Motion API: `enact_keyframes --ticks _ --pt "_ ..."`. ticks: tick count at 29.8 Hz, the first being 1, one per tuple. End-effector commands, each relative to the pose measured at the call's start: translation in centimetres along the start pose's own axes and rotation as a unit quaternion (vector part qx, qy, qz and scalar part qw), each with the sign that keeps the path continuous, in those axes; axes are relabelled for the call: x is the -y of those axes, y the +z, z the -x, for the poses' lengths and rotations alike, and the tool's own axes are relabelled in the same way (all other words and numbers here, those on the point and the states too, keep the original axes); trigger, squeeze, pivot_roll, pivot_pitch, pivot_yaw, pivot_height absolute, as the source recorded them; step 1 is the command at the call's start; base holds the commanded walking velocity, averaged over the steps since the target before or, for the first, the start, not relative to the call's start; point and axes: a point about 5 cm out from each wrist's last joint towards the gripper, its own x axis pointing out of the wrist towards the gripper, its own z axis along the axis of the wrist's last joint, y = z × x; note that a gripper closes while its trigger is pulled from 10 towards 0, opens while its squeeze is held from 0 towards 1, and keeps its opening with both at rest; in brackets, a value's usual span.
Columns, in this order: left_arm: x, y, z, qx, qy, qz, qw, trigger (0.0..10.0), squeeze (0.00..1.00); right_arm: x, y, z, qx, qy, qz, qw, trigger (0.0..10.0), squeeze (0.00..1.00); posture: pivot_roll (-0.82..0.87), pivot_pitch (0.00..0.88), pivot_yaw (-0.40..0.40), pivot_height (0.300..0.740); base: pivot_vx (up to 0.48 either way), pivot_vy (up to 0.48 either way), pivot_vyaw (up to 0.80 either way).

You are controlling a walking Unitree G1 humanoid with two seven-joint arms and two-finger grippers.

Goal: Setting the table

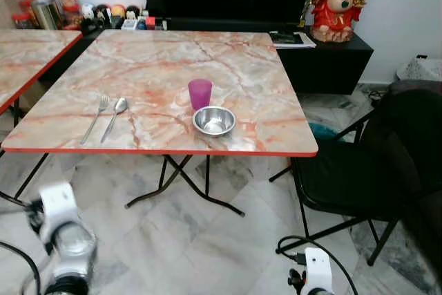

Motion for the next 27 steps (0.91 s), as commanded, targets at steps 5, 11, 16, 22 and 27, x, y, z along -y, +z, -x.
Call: enact_keyframes --ticks 5,11,16,22,27 --pt "2.0 10.5 -1.9 0.188 -0.063 0.083 0.977 10.0 0.00 0.0 0.8 -0.2 0.008 0.003 -0.001 1.000 10.0 0.00 -0.02 0.000 -0.055 0.736 0.000 0.000 0.00" --pt "7.9 14.6 1.3 0.162 -0.284 0.201 0.923 10.0 0.00 -0.3 0.9 -0.2 0.014 0.002 -0.013 1.000 10.0 0.00 -0.03 0.000 -0.035 0.736 0.000 0.000 0.00" --pt "11.7 13.8 4.9 0.086 -0.403 0.256 0.875 10.0 0.00 -0.2 0.8 -0.2 0.014 0.000 -0.017 1.000 10.0 0.00 -0.04 0.000 -0.032 0.736 0.000 0.000 0.00" --pt "14.1 12.8 8.4 0.041 -0.469 0.276 0.838 10.0 0.00 0.2 0.6 -0.1 0.015 -0.008 -0.023 1.000 10.0 0.00 -0.05 0.000 -0.029 0.736 0.000 0.000 0.00" --pt "14.2 13.6 8.2 0.057 -0.479 0.282 0.829 10.0 0.00 0.2 0.6 -0.1 0.015 -0.008 -0.025 1.000 10.0 0.00 -0.05 0.000 -0.034 0.736 0.000 0.000 0.00"
